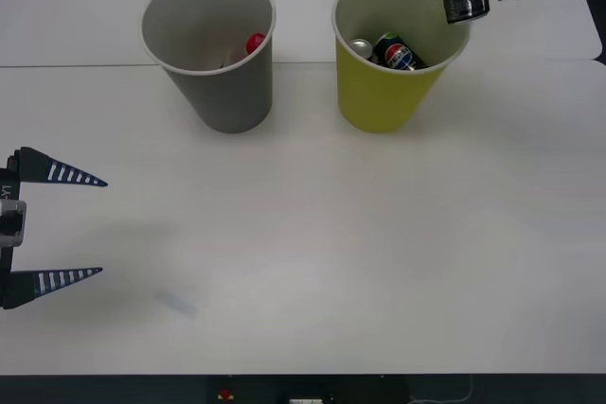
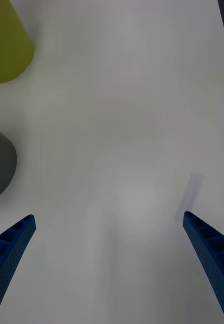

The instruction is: Put the can into the green bin and the plastic bottle into the gray bin

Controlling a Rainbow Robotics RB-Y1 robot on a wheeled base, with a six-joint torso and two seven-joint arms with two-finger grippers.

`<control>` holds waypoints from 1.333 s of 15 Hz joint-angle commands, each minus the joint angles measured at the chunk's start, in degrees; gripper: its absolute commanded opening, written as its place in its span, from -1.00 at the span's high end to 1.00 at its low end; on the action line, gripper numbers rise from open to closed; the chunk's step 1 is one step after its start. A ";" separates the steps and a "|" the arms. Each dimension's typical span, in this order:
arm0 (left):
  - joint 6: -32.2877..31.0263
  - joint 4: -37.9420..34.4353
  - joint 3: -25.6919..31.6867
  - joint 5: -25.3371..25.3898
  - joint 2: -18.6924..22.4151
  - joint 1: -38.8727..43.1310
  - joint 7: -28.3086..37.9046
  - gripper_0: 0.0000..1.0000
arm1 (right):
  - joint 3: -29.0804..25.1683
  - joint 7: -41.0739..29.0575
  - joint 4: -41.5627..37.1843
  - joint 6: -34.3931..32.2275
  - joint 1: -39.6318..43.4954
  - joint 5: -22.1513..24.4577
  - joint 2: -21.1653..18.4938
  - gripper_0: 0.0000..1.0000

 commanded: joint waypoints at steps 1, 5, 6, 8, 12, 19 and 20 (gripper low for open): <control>0.00 0.00 0.00 0.00 0.00 0.00 0.00 -1.00 | 2.14 0.47 3.13 0.36 -3.09 3.47 2.55 1.00; 0.00 0.00 0.00 0.00 0.00 0.00 0.00 -1.00 | 4.17 0.65 3.48 1.07 -3.80 3.12 3.16 0.67; 0.00 0.00 0.00 0.00 0.00 0.00 0.00 -1.00 | 4.25 1.00 3.48 1.07 -3.80 2.68 3.16 0.33; 0.00 0.00 0.00 0.00 0.00 0.00 0.00 -1.00 | 4.61 1.44 3.48 0.63 -3.71 1.45 3.25 -1.00; 0.00 0.00 0.00 0.00 0.00 0.00 0.00 -1.00 | 4.61 1.44 3.48 -0.43 -3.71 0.92 3.16 -1.00; 0.00 0.00 0.00 0.00 0.00 0.00 0.00 -1.00 | 1.44 8.91 1.37 -0.43 -0.19 -8.74 -0.61 -1.00; 0.00 0.00 0.00 0.00 0.00 0.00 0.00 -1.00 | -0.32 9.97 -1.18 -0.43 2.18 -10.15 -1.49 -1.00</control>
